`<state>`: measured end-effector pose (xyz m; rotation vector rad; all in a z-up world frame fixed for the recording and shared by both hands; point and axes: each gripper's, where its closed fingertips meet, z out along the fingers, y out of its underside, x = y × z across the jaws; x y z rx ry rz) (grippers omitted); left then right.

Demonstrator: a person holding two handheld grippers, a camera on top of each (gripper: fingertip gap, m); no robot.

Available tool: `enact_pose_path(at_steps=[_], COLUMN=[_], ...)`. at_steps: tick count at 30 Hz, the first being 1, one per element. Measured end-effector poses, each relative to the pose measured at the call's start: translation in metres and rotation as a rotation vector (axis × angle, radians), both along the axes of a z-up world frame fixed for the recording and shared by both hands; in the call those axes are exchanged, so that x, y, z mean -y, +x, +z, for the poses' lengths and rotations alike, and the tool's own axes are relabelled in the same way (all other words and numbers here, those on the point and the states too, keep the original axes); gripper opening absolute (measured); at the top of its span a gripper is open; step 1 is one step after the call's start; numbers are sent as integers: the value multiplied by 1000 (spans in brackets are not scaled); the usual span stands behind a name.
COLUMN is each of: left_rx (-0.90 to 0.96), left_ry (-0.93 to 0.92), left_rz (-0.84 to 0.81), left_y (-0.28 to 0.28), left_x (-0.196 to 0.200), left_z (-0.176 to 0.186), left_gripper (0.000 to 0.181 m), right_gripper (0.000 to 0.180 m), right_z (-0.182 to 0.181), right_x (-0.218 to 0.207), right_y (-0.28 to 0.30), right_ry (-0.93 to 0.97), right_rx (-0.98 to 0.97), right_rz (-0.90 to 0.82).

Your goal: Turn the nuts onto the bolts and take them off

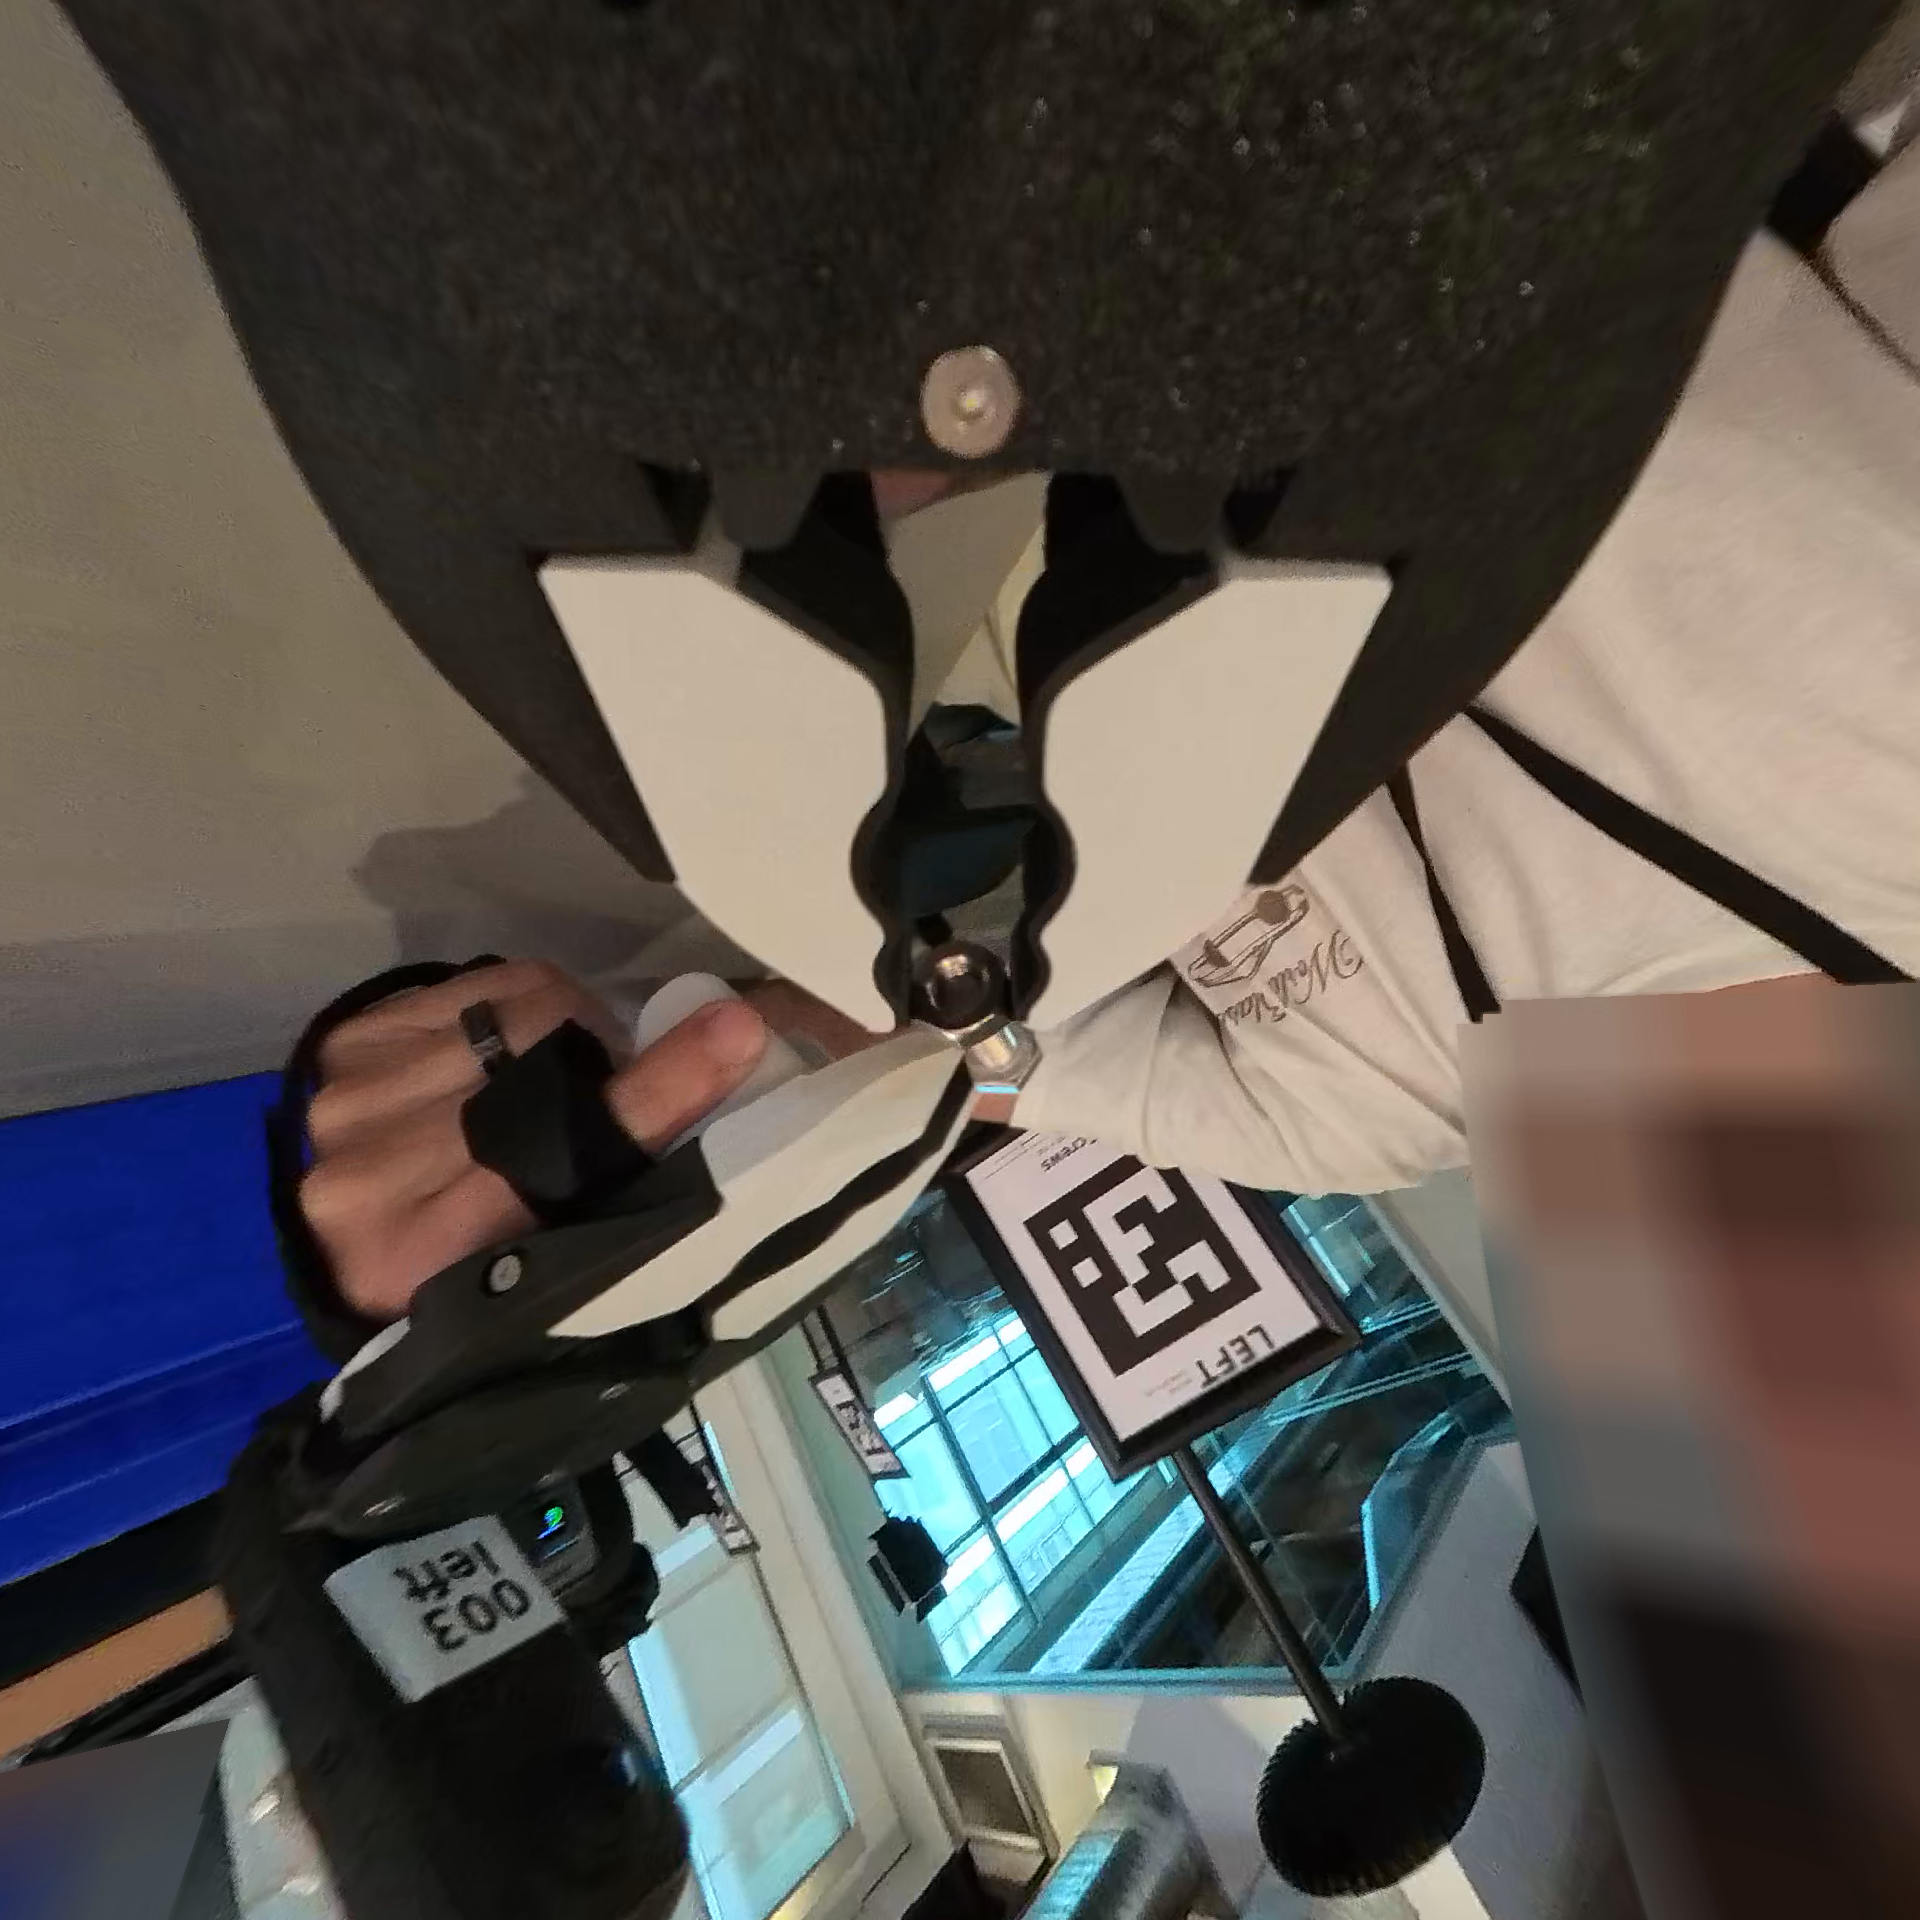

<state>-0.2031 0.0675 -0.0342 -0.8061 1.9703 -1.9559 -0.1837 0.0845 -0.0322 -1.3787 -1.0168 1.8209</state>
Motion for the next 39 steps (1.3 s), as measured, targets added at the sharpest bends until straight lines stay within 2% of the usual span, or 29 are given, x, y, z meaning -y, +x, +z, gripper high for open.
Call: enact_pose_path(at_steps=[5, 10, 14, 17, 21, 23, 30, 32, 33, 35, 39], left_rx=[22, 28, 91, 167, 195, 183, 145, 130, 121, 118, 79], left_ry=[15, 10, 152, 326, 502, 539, 439, 343, 296, 186, -18], left_rz=[146, 326, 644, 852, 891, 882, 810, 763, 736, 691, 547], left_y=[12, 26, 50, 61, 67, 69, 66, 64, 63, 59, 51], left_x=[-23, -53, -91, -111, -107, -105, -99, -94, -92, -88, -78], left_z=[-1, -2, -5, -6, -17, -24, -23, -19, -16, -9, -2], left_gripper=[12, 40, 39, 32, 32, 24, 20, 19, 19, 19, 19], right_gripper=[17, 17, 18, 18, 18, 18, 18, 18, 25, 39, 40], right_z=[-1, -5, -6, -7, -13, -14, -14, -10, -10, -11, -9], right_x=[-22, -58, -82, -90, -90, -88, -82, -77, -76, -70, -56], right_y=[12, 32, 49, 56, 52, 48, 45, 46, 47, 52, 60], right_ry=[-7, -57, -54, -74, -104, -117, -99, 3, 110, 384, 964], right_rx=[-19, -36, -21, -33, -17, -13, -10, -4, 31, 137, 347], right_rz=[-128, -324, -512, -591, -612, -596, -573, -579, -613, -680, -835])
